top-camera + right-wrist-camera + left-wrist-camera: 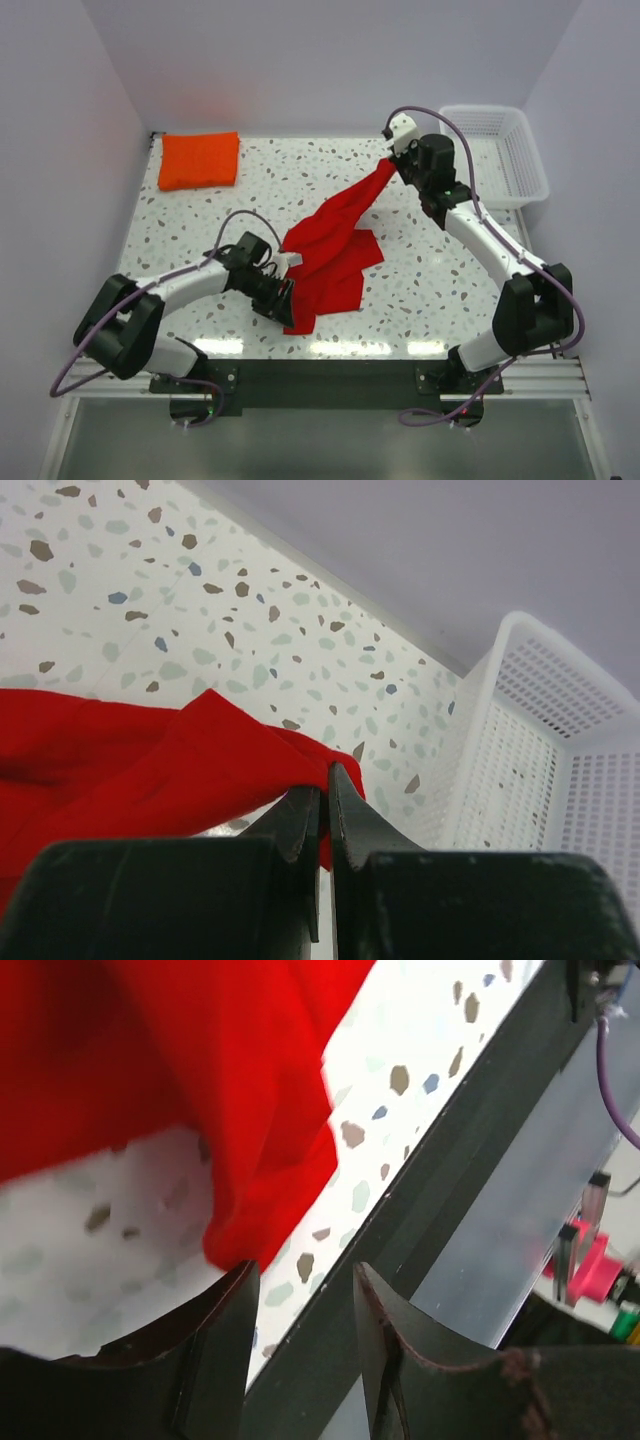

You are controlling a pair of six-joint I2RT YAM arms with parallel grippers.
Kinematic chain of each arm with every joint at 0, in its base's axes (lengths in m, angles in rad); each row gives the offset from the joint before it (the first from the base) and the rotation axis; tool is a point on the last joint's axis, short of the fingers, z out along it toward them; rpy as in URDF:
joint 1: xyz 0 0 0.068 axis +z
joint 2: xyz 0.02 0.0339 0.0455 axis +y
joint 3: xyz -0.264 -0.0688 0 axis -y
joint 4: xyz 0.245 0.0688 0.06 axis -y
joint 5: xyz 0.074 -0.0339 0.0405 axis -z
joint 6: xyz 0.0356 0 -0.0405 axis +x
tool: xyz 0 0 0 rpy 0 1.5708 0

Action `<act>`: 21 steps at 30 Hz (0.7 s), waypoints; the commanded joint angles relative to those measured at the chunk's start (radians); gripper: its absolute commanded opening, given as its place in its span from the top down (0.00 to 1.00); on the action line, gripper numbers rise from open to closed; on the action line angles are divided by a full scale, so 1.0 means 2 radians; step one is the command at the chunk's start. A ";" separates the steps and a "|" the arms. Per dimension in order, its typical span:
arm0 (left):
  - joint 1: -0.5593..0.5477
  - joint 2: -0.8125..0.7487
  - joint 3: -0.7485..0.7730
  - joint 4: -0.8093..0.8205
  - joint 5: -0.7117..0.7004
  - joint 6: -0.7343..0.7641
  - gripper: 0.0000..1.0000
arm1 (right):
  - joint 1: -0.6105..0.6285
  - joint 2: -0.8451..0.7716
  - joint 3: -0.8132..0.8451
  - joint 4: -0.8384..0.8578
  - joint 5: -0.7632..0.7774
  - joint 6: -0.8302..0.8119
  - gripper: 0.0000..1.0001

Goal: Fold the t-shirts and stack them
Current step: Flatten the tshirt out

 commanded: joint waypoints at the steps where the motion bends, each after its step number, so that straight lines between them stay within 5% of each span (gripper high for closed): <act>1: 0.001 -0.078 -0.035 0.051 -0.052 -0.095 0.53 | -0.003 0.005 0.031 0.047 0.006 -0.005 1.00; 7: 0.001 -0.117 -0.021 0.015 -0.174 -0.122 0.51 | -0.003 0.002 0.028 0.051 0.000 0.004 1.00; 21: -0.021 -0.077 -0.101 0.169 -0.103 -0.165 0.50 | -0.005 -0.006 0.020 0.049 -0.010 -0.003 1.00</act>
